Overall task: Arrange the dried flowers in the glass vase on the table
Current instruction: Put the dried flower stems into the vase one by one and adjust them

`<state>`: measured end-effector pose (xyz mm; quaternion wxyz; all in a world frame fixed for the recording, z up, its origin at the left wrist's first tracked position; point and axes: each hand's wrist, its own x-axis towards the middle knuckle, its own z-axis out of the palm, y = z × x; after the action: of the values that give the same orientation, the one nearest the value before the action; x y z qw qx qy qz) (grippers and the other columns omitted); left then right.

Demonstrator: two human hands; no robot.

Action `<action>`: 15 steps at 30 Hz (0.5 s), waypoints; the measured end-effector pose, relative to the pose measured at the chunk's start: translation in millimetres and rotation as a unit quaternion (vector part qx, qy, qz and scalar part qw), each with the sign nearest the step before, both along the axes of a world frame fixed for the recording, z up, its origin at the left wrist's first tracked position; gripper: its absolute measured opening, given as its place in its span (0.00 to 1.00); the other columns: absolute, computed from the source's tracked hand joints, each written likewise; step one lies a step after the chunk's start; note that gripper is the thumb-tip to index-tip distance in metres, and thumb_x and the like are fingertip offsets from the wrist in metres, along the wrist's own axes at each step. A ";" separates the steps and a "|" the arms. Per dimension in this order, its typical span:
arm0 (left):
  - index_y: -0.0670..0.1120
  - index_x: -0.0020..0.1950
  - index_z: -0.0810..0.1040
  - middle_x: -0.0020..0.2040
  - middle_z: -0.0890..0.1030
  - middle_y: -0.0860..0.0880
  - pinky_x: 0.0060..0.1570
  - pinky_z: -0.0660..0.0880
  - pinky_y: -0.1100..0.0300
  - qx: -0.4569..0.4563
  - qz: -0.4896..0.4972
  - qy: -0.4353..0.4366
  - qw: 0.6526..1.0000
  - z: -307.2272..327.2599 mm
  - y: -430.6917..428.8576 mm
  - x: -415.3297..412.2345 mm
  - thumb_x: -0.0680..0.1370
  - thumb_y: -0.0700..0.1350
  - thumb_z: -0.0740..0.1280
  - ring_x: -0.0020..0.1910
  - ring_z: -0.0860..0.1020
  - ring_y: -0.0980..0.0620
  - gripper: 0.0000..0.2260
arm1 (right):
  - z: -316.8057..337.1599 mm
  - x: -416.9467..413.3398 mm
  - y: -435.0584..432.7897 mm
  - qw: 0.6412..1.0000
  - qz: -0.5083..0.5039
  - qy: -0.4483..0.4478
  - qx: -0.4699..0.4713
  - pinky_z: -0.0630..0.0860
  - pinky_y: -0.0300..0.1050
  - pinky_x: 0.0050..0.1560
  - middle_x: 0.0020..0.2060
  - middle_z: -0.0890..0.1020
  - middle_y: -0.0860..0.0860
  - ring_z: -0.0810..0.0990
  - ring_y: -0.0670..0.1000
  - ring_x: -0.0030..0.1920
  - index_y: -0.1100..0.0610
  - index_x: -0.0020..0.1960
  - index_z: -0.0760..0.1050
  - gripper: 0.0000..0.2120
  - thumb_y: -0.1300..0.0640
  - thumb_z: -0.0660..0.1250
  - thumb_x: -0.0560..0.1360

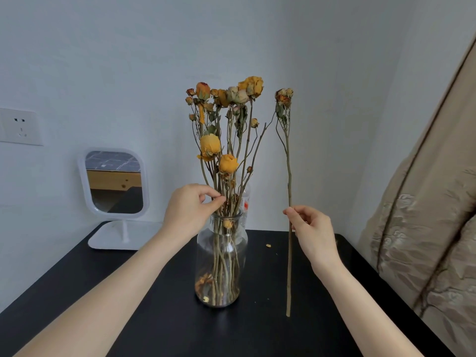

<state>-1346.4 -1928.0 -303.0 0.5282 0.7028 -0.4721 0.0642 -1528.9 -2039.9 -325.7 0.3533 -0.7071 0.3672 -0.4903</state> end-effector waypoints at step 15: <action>0.47 0.47 0.84 0.49 0.83 0.50 0.51 0.70 0.59 0.055 -0.008 0.025 0.998 -13.4 3.4 7.9 0.74 0.46 0.69 0.48 0.75 0.55 0.06 | -2.5 2.4 2.0 1.000 -0.004 0.008 -0.003 0.71 0.28 0.27 0.35 0.77 0.44 0.76 0.44 0.34 0.55 0.51 0.78 0.07 0.53 0.64 0.77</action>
<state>-1338.4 -1924.6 -316.4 0.5012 0.7286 -0.4666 0.0162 -1526.6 -2037.9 -328.2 0.3463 -0.7108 0.3716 -0.4867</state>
